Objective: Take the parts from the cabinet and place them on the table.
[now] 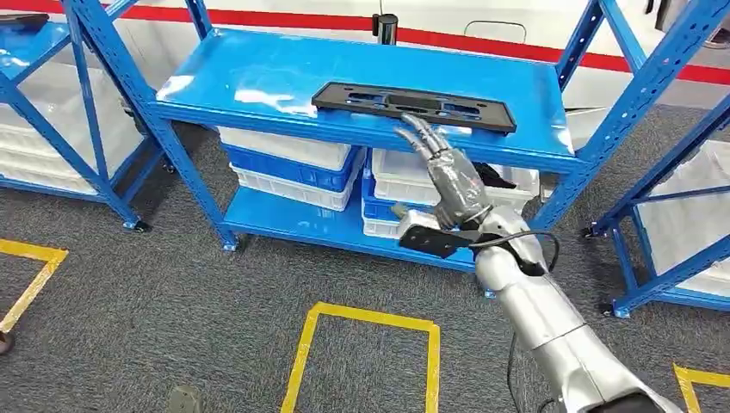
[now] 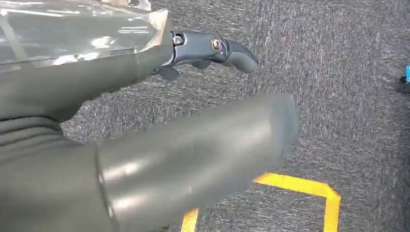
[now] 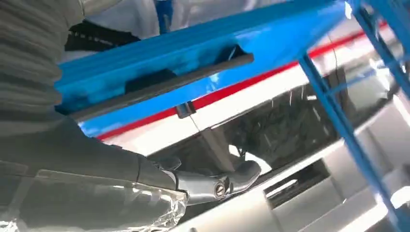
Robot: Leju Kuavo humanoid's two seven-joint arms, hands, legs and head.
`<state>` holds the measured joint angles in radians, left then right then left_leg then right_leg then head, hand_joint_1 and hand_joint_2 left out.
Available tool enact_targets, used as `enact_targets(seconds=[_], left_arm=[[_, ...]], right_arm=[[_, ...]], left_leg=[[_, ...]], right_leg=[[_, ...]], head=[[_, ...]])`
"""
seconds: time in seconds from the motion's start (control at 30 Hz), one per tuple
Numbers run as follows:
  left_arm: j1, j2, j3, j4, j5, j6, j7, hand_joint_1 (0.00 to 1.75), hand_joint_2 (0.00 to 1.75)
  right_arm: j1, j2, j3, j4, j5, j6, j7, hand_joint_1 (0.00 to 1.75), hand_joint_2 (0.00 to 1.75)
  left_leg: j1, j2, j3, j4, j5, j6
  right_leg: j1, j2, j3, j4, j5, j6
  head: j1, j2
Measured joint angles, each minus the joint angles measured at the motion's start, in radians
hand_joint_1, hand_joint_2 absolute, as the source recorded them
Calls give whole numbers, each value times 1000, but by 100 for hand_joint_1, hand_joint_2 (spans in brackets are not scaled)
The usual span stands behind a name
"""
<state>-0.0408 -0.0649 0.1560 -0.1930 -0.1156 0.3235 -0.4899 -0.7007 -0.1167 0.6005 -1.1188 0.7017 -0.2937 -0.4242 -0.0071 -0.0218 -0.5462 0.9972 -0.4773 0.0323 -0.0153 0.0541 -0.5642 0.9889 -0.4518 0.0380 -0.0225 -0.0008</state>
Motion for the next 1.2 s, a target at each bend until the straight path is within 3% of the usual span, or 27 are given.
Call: enact_targets(seconds=[0.2, 0.6, 0.83, 1.13, 1.2], left_arm=[[-3, 0, -13, 0, -19, 2, 23, 0, 0], [-8, 0, -15, 0, -43, 1, 55, 0, 0], [-9, 0, -15, 0, -55, -9, 104, 0, 0], [-11, 0, -15, 0, -54, -32, 127, 0, 0], [-13, 3, -15, 0, -62, -32, 133, 0, 0]], right_arm=[[-57, 24, 77, 129, 138, -21, 66, 0, 175], [-160, 83, 122, 445, 263, -71, 165, 0, 175], [-189, 95, 128, 527, 275, -73, 235, 0, 175], [-208, 92, 114, 548, 268, -86, 238, 0, 175], [-210, 90, 108, 548, 271, -86, 240, 0, 175]], left_leg=[[0, 0, 0, 0, 0, 0], [0, 0, 0, 0, 0, 0], [0, 0, -1, 0, 0, 0], [0, 0, -1, 1, 0, 0], [-3, 1, -4, 6, -1, 9]], right_leg=[[0, 0, 0, 0, 0, 0], [0, 0, -1, 0, 0, 0], [0, 0, -1, 0, 0, 0], [0, 0, -2, 0, 0, 0], [-19, 2, -2, -9, 7, 11]], head=[[0, 0], [0, 0], [0, 0], [0, 0], [-3, 0]])
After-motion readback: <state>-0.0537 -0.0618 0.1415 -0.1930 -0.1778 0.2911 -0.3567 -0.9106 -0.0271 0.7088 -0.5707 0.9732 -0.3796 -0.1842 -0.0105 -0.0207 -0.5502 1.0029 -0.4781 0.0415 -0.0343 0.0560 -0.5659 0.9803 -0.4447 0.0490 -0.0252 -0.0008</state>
